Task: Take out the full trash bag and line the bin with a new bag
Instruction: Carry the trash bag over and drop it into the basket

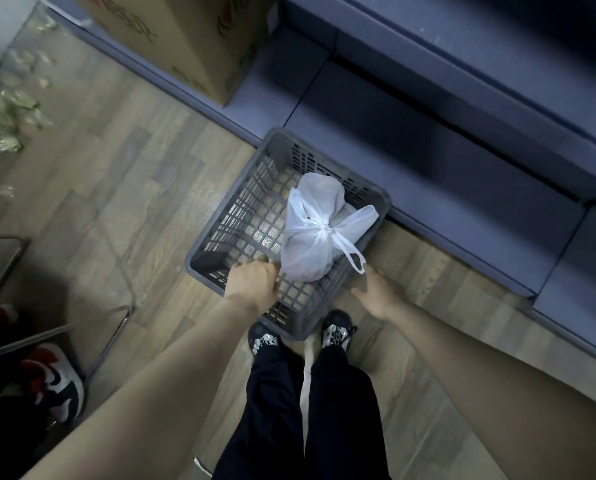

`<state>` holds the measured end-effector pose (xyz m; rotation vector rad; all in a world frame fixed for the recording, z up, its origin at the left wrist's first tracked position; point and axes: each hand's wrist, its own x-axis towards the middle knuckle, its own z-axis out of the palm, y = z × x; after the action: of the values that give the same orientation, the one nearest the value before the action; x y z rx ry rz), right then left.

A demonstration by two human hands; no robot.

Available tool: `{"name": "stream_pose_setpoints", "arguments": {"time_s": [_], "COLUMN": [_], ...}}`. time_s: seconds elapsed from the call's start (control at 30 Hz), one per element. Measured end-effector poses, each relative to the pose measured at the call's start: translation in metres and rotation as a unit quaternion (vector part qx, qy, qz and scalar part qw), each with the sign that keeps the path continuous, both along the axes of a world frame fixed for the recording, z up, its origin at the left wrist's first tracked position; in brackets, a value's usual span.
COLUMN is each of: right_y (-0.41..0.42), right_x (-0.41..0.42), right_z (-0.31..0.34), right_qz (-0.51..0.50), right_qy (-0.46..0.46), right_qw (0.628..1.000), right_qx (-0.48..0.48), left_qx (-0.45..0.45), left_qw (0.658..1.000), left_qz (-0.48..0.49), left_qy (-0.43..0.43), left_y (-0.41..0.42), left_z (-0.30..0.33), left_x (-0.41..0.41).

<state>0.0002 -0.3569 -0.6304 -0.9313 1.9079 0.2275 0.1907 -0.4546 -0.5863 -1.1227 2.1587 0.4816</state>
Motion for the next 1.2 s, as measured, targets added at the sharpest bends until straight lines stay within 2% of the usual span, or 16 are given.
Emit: {"name": "stream_pose_setpoints", "arguments": {"time_s": [0.17,0.43,0.67,0.87,1.2], "right_y": [0.01,0.026,0.053,0.084,0.134], "right_x": [-0.024,-0.056,-0.073,-0.055,-0.016], "right_z": [0.025,0.074,0.12,0.156,0.209], "right_qz": [0.003,-0.048,-0.105,-0.183,-0.282], "right_qy": [0.015,0.033,0.061,0.065,0.076], "right_qw": [1.0,0.998,0.993,0.981,0.956], "right_qx": [0.008,-0.003,-0.009,-0.015,-0.036], "left_qx": [-0.004,0.0,-0.001,-0.03,-0.052], "left_qw": [1.0,0.998,0.992,0.977,0.961], "left_qz": [-0.008,-0.055,-0.106,-0.203,-0.262], "left_qy": [-0.006,0.002,0.065,0.057,0.077], "left_y": [-0.002,0.01,0.023,0.022,0.025], "left_z": [0.024,0.063,0.101,0.135,0.193], "left_x": [-0.008,-0.046,-0.092,-0.087,-0.079]}}
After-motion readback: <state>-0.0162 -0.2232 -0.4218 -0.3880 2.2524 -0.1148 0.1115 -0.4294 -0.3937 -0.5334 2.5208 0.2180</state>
